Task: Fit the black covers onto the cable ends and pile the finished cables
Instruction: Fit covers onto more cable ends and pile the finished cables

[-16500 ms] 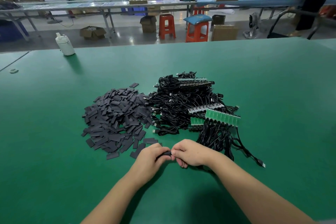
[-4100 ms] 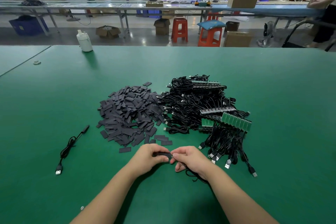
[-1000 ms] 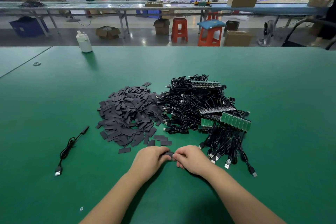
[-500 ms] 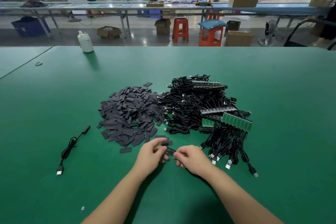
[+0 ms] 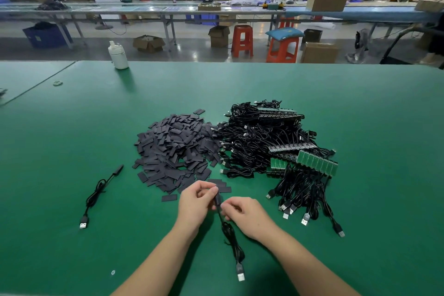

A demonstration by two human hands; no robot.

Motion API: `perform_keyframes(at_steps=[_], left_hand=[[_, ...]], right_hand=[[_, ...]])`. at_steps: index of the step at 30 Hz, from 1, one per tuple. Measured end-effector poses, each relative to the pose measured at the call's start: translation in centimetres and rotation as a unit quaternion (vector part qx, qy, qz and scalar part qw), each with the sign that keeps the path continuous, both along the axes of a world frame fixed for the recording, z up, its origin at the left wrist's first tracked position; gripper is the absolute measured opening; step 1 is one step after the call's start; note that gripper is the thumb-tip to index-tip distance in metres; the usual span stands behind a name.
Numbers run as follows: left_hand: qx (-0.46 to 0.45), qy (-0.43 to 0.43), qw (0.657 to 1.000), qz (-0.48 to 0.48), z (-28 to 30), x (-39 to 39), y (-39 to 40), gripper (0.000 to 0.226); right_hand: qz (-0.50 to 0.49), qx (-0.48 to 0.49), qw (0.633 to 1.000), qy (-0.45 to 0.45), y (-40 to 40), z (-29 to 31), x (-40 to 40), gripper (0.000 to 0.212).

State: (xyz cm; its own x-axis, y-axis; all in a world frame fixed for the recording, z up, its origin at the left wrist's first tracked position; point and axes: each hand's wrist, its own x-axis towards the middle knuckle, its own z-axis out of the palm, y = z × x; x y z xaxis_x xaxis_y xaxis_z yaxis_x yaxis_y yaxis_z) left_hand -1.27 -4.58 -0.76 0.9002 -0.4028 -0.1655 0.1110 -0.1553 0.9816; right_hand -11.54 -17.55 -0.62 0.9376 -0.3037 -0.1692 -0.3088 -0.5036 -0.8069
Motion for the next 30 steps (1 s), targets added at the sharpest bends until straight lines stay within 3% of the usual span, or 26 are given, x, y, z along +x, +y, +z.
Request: perform_keyframes(at_steps=[5,9,14,17,21,23,26,30], left_hand=[[0.145,-0.063,0.987,-0.012,0.9,4.6,3.9,0.007],[0.296,-0.167,0.94,0.005,2.0,9.0,7.3,0.008],[0.409,-0.237,0.88,0.041,3.1,14.5,10.3,0.011],[0.438,-0.248,0.862,0.061,3.3,17.7,11.7,0.006],[0.438,-0.241,0.863,0.071,3.1,21.0,12.4,0.008],[0.448,-0.241,0.859,0.058,2.8,21.6,12.1,0.02],[0.514,-0.253,0.819,0.033,2.6,20.9,11.8,0.037],[0.611,-0.179,0.771,-0.013,2.8,18.8,12.3,0.042]], right_hand=[[-0.073,-0.08,0.994,-0.022,-2.2,-1.0,-0.3,0.023],[-0.087,-0.142,0.984,-0.058,-2.4,-2.3,-0.5,0.02],[-0.091,-0.183,0.975,-0.086,-1.6,-3.7,-0.3,0.017],[-0.092,-0.194,0.972,-0.092,-1.4,-4.2,-0.3,0.016],[-0.097,-0.199,0.97,-0.102,-1.4,-4.4,-0.3,0.018],[-0.098,-0.198,0.97,-0.101,-1.4,-4.5,-0.2,0.018],[-0.098,-0.197,0.97,-0.103,-1.5,-4.6,-0.2,0.018],[-0.096,-0.198,0.97,-0.103,-1.6,-4.8,-0.2,0.017]])
